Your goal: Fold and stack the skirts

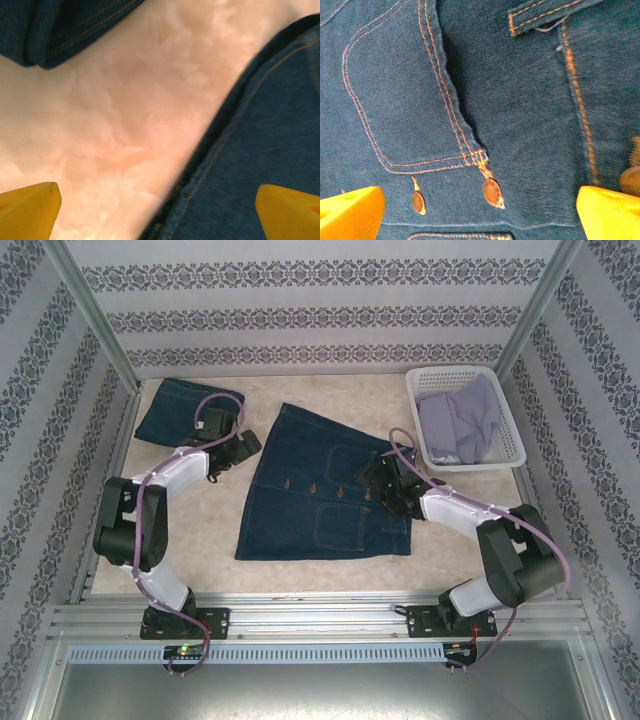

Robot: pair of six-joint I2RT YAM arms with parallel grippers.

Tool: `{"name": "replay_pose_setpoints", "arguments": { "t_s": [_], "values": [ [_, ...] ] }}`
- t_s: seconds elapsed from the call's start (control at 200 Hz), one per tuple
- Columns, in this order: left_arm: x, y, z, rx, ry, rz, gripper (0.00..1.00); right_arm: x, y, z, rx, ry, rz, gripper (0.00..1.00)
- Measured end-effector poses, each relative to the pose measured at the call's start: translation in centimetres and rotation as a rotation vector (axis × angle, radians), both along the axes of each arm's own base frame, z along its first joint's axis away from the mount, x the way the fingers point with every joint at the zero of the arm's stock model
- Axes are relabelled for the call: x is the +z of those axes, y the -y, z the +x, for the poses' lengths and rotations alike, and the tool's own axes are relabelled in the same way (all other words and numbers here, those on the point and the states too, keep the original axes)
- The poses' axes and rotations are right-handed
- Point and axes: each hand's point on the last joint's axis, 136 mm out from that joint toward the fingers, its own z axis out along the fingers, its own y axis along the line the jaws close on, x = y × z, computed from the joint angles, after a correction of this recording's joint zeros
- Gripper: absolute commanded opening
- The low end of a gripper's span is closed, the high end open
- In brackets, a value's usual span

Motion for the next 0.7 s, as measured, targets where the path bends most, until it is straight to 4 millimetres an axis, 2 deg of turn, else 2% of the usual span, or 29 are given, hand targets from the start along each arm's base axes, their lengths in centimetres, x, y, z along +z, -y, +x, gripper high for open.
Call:
{"name": "replay_pose_setpoints", "arguments": {
  "t_s": [0.105, 0.215, 0.3, 0.37, 0.47, 0.535, 0.699],
  "values": [
    [2.3, 2.8, 0.0, -0.072, 0.047, -0.041, 1.0, 1.8, 1.3, 0.2, 0.021, 0.018, -0.084, 0.98],
    [3.5, 7.7, 0.0, -0.199, 0.068, -0.109, 1.0, 2.7, 4.3, 0.2, 0.004, 0.026, -0.131, 0.96],
    [2.7, 11.1, -0.2, -0.281, 0.058, -0.178, 1.0, 2.3, 6.1, 0.1, 0.007, 0.005, -0.15, 0.96],
    [0.7, 13.0, -0.3, -0.315, 0.015, -0.226, 1.0, 1.6, 6.0, -0.3, 0.053, -0.025, -0.152, 0.98],
    [-2.7, 14.0, -0.7, -0.323, -0.063, -0.264, 1.0, 0.2, 4.7, -1.1, 0.135, -0.079, -0.146, 0.98],
    [-4.4, 14.0, -1.2, -0.314, -0.107, -0.269, 1.0, -0.7, 3.8, -1.5, 0.179, -0.112, -0.145, 0.98],
    [-4.6, 13.5, -1.1, -0.301, -0.094, -0.261, 1.0, -2.3, 1.1, -1.7, 0.278, -0.162, -0.151, 0.98]
  ]
}}
